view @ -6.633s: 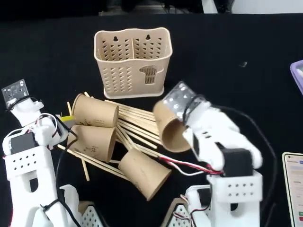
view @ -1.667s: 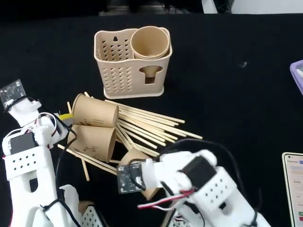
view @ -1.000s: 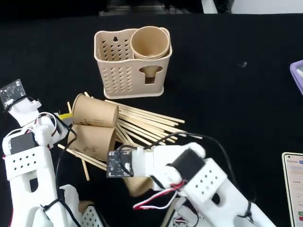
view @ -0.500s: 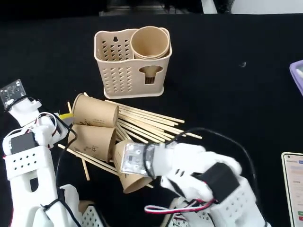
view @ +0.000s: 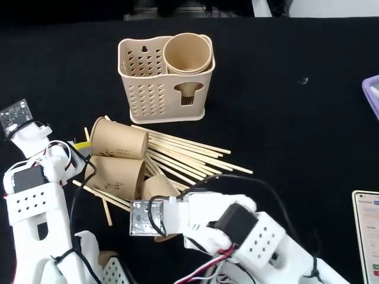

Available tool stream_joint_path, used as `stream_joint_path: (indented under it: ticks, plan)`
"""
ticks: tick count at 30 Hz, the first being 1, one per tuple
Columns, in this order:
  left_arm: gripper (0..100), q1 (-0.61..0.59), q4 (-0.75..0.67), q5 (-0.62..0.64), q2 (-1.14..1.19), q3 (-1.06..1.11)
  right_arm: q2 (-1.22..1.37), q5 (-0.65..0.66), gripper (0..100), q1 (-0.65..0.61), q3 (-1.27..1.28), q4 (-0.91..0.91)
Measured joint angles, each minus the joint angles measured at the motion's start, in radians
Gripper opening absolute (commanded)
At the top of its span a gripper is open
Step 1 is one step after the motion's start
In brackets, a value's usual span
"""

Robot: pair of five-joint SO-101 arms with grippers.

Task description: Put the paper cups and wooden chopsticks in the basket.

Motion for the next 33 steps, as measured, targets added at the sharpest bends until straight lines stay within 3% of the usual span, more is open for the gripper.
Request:
stream_joint_path:
  ticks: [5, 7, 9, 13, 17, 24, 28, 33]
  plan:
    - [33, 0.000, 0.000, 0.000, 0.000, 0.000, 0.000, -0.041, 20.3, 0.000, 0.123, -0.169]
    - [33, 0.000, 0.000, 0.000, 0.000, 0.000, 0.000, -0.064, 13.6, 0.000, 0.150, -0.229]
    - [33, 0.000, 0.000, 0.000, 0.000, 0.000, 0.000, -0.091, 0.5, 0.000, 0.157, -0.269]
    - [33, 0.000, 0.000, 0.000, 0.000, 0.000, 0.000, -0.120, 1.2, 0.075, 0.157, -0.313]
    - [33, 0.000, 0.000, 0.000, 0.000, 0.000, -0.048, -0.118, 1.1, 0.201, 0.097, -0.262]
    - [33, 0.000, 0.000, 0.000, 0.000, 0.000, -0.167, -0.041, 1.1, 0.443, -0.247, 0.014]
    - [33, 0.000, 0.000, 0.000, 0.000, 0.000, -0.060, -0.032, 1.1, 0.680, -0.348, 0.035]
    - [33, 0.000, 0.000, 0.000, 0.000, 0.000, 0.255, -0.034, 1.1, 0.962, -0.442, 0.035]
